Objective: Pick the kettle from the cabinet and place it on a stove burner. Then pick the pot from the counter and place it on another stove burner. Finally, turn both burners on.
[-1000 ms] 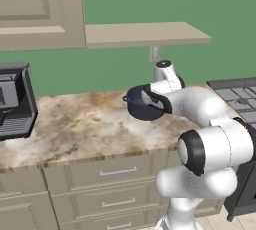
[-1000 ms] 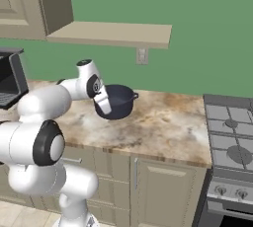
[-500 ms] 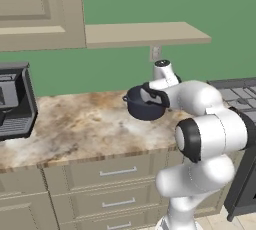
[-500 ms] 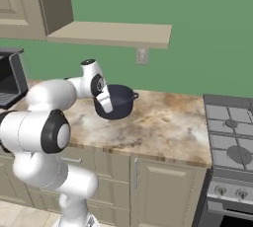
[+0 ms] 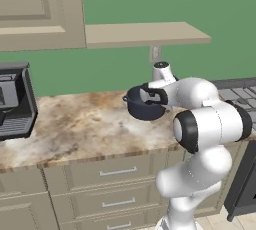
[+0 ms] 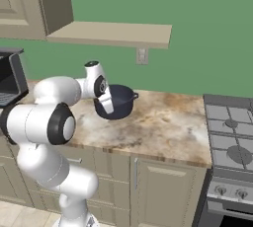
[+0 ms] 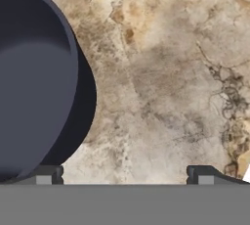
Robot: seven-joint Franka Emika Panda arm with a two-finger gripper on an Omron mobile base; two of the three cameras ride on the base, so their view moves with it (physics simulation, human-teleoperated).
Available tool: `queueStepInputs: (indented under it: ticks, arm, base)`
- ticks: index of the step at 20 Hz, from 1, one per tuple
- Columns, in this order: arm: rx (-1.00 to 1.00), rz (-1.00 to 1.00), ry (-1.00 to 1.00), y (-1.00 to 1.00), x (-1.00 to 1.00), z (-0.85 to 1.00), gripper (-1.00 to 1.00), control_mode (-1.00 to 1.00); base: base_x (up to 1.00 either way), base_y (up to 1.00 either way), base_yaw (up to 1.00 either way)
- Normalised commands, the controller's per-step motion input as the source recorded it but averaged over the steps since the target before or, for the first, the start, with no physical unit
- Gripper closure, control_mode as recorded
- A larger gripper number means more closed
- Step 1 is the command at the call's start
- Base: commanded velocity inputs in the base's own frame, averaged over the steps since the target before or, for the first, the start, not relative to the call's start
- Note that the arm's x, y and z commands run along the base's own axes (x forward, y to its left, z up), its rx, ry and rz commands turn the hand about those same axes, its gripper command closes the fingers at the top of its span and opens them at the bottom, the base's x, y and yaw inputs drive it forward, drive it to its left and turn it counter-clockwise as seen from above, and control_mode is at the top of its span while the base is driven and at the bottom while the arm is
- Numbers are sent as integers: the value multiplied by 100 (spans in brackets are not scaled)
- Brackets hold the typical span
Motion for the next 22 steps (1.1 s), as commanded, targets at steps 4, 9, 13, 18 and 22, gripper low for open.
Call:
queueStepInputs:
  ticks: [4, 9, 13, 18, 22]
  arm:
    - [3, -2, 0, 0, 22, -15, -100, -100]
    - [3, -1, 0, 0, 22, -13, -100, -100]
    - [2, 0, 0, 0, 22, -4, -100, -100]
    - [2, 0, 0, 0, 22, -5, -100, -100]
    - [2, 0, 0, 0, 26, -11, -100, -100]
  base:
    - [0, 0, 0]
    - [0, 0, 0]
    - [0, 0, 0]
    - [0, 0, 0]
    - [0, 0, 0]
